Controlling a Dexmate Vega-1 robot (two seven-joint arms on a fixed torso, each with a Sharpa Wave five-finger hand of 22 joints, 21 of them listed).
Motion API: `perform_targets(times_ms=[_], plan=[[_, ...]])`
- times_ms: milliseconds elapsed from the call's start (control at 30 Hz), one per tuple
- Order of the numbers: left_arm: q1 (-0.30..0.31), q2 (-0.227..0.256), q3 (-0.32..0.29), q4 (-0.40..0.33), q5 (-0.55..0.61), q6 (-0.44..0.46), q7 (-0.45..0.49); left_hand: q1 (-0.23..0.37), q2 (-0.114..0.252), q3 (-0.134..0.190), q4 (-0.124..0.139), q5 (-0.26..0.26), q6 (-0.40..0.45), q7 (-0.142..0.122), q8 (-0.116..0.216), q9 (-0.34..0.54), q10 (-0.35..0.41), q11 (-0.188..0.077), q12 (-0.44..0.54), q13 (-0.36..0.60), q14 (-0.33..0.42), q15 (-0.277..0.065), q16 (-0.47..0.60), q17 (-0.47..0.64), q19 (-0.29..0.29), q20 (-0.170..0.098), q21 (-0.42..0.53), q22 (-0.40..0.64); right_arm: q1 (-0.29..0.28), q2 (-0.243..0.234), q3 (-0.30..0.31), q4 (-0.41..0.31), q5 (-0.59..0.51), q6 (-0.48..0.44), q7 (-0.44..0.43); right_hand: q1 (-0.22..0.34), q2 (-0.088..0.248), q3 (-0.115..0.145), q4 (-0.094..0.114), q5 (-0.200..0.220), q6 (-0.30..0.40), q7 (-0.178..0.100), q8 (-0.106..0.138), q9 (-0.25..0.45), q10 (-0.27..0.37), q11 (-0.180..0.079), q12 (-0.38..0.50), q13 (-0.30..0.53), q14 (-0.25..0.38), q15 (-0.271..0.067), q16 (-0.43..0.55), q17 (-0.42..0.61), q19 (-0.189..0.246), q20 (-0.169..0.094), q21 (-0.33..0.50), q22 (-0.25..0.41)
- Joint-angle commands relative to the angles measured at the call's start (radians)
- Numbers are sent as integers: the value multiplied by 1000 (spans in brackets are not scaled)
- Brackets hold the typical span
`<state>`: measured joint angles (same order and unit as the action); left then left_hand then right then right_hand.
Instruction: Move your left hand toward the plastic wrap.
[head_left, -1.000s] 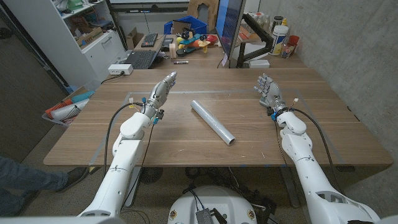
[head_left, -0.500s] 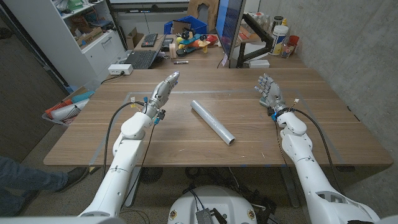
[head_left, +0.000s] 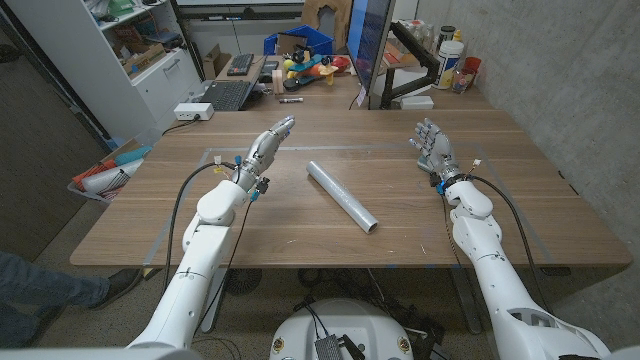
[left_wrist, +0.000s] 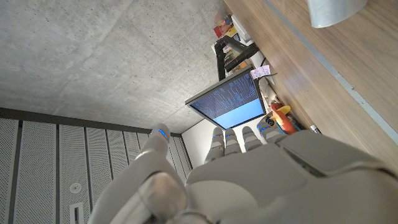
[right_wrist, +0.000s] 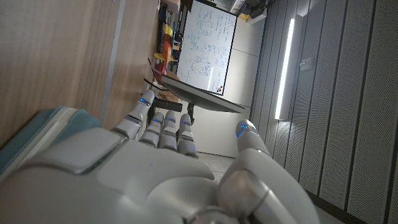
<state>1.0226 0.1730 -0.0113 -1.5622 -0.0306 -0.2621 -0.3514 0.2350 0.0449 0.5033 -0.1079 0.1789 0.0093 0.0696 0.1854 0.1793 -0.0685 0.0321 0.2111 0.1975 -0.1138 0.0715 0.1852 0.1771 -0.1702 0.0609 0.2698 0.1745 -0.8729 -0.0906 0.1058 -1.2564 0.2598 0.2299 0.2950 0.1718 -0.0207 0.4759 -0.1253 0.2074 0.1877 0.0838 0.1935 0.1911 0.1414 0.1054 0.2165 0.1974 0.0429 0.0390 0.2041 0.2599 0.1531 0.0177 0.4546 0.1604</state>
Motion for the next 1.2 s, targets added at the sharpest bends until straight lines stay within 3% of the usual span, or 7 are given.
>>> perform_targets(times_ms=[33,1200], plan=[[10,6,8,-16,15,-13,1,10,1,2,-6,2,2,0,7,1,-1,4,6,4,-3,1,4,3,-14,8,-5,3,-1,2,-3,-1,1,1,-3,4,7,-6,-1,5,8,-4,5,2,8,-3,-3,3,9,3,7,0,6,0,-2,5],[27,20,29,-54,69,-59,15,26,6,6,-20,1,8,-7,7,2,-2,2,5,4,-4,0,3,3,-17,19,-21,4,11,3,4,17,7,15,-3,4,11,-14,-2,6,8,-4,5,2,9,-4,-6,3,9,3,8,-8,11,1,-19,5]])
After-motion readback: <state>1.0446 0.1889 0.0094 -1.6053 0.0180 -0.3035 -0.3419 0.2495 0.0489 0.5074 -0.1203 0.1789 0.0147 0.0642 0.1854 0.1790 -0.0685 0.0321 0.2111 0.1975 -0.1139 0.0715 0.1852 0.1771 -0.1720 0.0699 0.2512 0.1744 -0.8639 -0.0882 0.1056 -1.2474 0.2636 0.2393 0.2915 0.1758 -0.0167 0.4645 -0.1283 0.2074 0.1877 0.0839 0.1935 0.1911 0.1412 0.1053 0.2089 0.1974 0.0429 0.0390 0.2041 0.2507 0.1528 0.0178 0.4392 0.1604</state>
